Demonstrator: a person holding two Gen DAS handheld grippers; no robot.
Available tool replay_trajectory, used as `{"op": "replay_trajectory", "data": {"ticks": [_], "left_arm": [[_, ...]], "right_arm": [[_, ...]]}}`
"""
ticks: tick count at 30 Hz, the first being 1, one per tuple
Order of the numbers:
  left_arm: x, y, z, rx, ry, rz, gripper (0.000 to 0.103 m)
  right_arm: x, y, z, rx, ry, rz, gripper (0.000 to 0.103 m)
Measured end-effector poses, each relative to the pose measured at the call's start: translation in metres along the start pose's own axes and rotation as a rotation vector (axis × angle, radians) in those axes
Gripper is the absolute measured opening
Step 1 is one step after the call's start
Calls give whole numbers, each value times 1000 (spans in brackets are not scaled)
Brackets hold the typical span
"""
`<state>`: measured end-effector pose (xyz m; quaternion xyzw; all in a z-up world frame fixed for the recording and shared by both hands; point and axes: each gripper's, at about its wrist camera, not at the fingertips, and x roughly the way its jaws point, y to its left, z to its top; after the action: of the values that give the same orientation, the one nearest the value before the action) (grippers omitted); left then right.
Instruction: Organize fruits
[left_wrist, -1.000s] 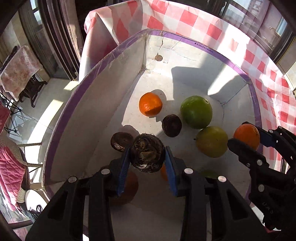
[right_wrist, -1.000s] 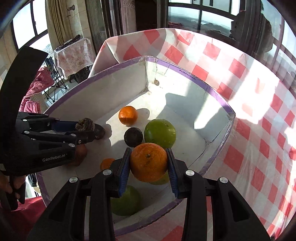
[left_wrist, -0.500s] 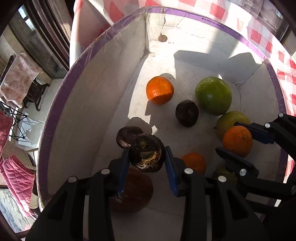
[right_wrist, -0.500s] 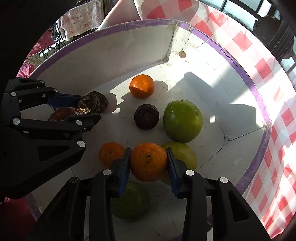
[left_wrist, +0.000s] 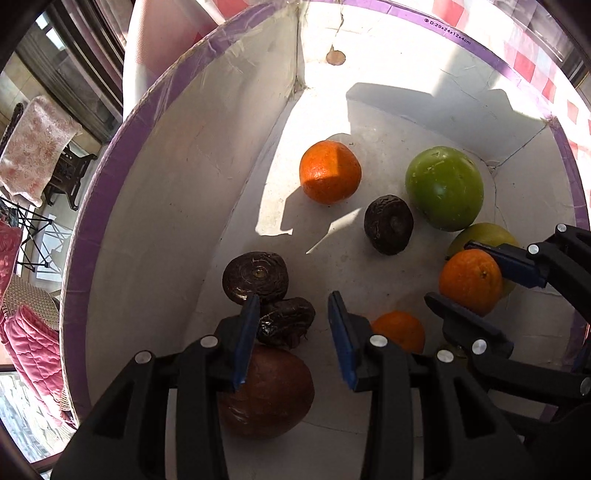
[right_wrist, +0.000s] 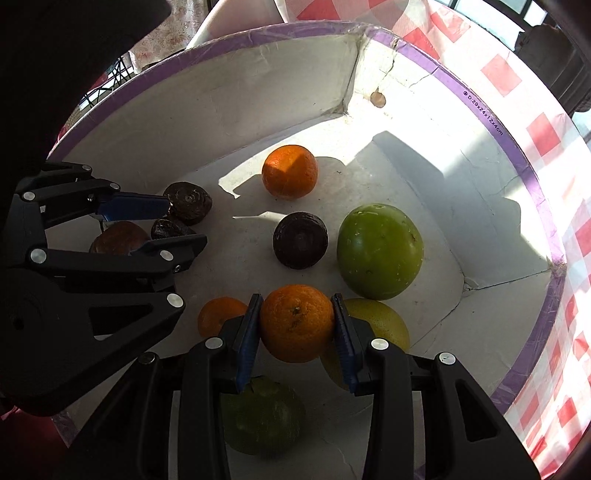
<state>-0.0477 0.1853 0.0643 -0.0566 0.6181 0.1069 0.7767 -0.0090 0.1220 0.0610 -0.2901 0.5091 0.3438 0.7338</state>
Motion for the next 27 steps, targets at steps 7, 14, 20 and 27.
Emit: {"op": "replay_trajectory", "data": {"ticks": [7, 14, 20, 27], "left_arm": [[1, 10, 0, -28, 1, -12, 52], [-6, 20, 1, -46, -27, -32, 76], [-49, 36, -3, -54, -217, -93, 94], [-129, 43, -9, -94, -581, 39, 101]], "right_arm": [[-3, -8, -2, 27, -15, 1, 40], [-17, -28, -8, 119, -64, -43, 62], [-57, -43, -20, 211, -206, -86, 84], [-100, -50, -25, 288, -359, -53, 87]]}}
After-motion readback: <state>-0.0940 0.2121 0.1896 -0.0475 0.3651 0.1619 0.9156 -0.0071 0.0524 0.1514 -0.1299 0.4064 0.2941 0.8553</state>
